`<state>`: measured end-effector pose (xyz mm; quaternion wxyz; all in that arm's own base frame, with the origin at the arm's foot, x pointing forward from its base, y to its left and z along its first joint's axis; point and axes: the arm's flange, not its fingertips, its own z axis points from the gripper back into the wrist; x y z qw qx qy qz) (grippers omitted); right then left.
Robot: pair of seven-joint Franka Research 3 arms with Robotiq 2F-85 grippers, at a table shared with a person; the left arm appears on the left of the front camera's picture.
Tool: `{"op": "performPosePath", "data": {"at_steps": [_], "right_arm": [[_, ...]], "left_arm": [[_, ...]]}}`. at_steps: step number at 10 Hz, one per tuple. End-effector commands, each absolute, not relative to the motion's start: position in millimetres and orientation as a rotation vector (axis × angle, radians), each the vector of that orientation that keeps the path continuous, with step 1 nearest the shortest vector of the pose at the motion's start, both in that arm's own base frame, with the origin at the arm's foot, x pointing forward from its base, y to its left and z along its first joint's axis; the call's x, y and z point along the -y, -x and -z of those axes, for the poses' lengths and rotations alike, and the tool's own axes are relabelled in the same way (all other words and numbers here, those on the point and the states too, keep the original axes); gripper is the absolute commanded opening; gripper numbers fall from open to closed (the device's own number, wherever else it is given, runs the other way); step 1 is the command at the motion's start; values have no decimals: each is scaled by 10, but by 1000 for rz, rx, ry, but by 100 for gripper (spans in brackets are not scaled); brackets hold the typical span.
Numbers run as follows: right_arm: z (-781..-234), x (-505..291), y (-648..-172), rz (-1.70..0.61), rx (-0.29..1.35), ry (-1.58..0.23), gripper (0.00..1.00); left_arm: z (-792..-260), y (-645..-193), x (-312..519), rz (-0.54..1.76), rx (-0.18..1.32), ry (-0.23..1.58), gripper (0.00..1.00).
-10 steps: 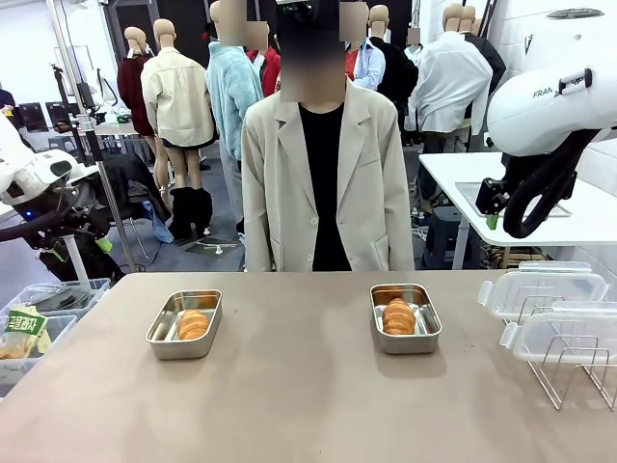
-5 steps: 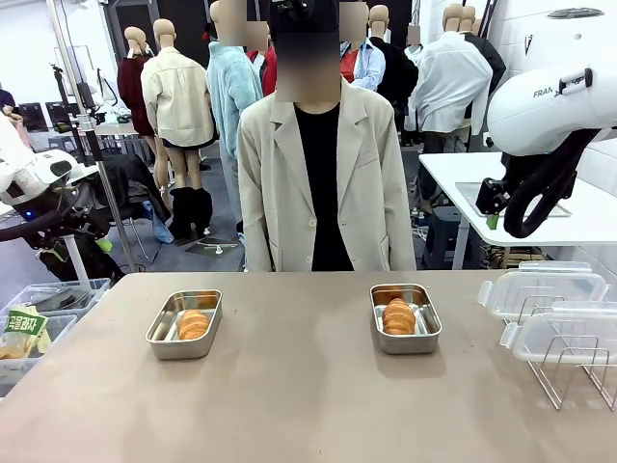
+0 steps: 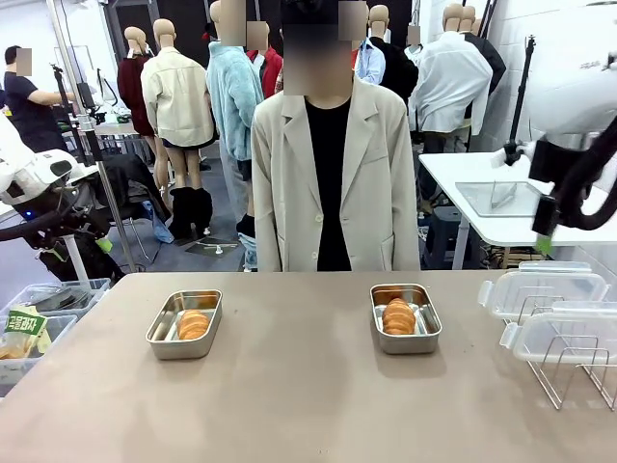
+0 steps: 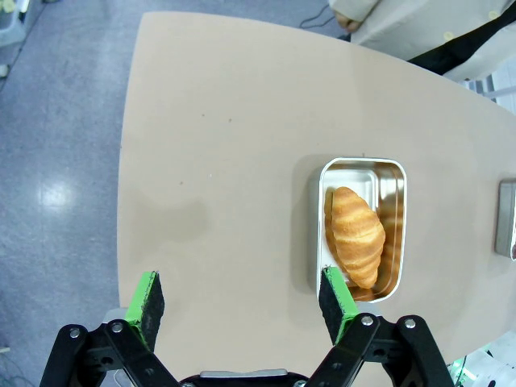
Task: Place the bread in airtight containers.
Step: Pick up one Airtight Container lid and hand it to the human.
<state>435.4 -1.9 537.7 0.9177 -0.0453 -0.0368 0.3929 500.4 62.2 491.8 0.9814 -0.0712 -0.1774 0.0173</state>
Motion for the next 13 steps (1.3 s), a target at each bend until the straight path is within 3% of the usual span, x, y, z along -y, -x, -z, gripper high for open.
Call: {"op": "performPosePath", "data": {"at_steps": [1,3,5,8,13], "right_arm": [[-5249,104,-4242,-1109,-56,111,100],[-5019,48,-4125,-1223,-117,79,100],[-4826,56,-4116,-1175,-159,53,100],[-4565,106,-4055,-1235,-47,80,100],[-4328,18,-4252,-1395,-147,23,100]], "left_arm": [[-4942,-4994,-641,-32,359,131,100],[-4942,-4994,-641,-32,359,131,100],[-4942,-4994,-641,-32,359,131,100],[-4942,-4994,-641,-32,359,131,100],[-4942,-4994,-641,-32,359,131,100]]}}
